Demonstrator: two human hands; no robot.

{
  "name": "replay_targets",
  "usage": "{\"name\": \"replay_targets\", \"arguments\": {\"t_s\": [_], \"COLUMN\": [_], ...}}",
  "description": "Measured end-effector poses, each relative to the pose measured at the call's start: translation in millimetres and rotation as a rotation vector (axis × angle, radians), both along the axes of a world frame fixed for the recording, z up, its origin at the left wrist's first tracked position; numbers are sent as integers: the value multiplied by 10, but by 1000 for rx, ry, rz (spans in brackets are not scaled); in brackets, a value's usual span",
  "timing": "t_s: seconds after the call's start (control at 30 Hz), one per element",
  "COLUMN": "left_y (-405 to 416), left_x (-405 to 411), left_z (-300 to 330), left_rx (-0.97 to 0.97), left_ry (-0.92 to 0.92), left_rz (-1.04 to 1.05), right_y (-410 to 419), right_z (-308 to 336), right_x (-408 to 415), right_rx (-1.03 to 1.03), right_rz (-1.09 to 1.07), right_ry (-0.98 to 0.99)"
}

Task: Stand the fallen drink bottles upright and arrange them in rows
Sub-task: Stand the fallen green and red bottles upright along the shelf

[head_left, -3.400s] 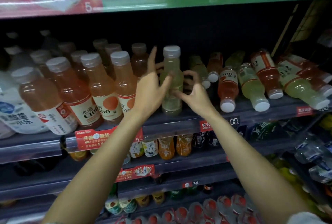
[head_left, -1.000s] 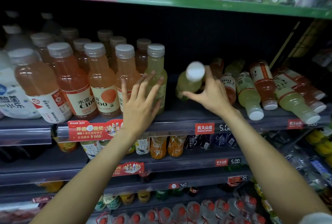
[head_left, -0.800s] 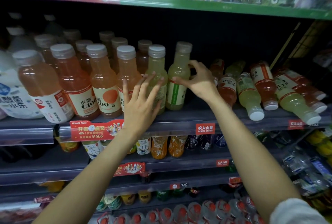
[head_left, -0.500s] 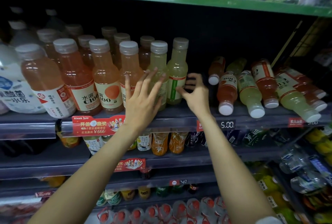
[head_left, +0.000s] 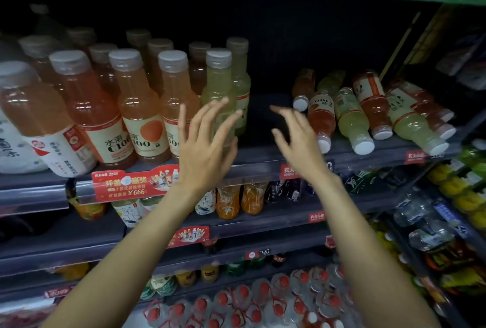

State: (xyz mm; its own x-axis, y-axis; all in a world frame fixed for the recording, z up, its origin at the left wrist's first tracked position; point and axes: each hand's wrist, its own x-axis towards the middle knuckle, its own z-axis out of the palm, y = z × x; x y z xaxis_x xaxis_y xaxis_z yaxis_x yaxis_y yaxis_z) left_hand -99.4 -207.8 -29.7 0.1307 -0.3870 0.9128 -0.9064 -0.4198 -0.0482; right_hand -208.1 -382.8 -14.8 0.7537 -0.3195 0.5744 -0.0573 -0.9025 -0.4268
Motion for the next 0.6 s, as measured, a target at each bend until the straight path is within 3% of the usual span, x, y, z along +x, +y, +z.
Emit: {"name": "replay_targets", "arguments": {"t_s": [0.1,0.17,0.33,0.43,0.53,0.6], "left_y": [-111,-292,-1181,-1594,-1780,-1773], "left_x": [-241,-368,-572,-696,-774,-762], "left_z": [121,238,375,356,271,208], "left_rx": [148,259,544,534,532,420], "left_ry": [0,78,728,1127,1225,1242], "left_rz": [-332,-385,-182,-275,-195,-94], "right_y": [-353,-655,-1218,-1409,-1588,-1670], "right_z": [100,182,284,306,313,292], "right_x": [-442,-619,-630,-478,-379,-322], "right_rx": [-209,-291,-386,-396,-367,-366], "right_rz": [-82,-141,-217,-101,17,63], "right_ry": [9,60,267,484,585,568]}}
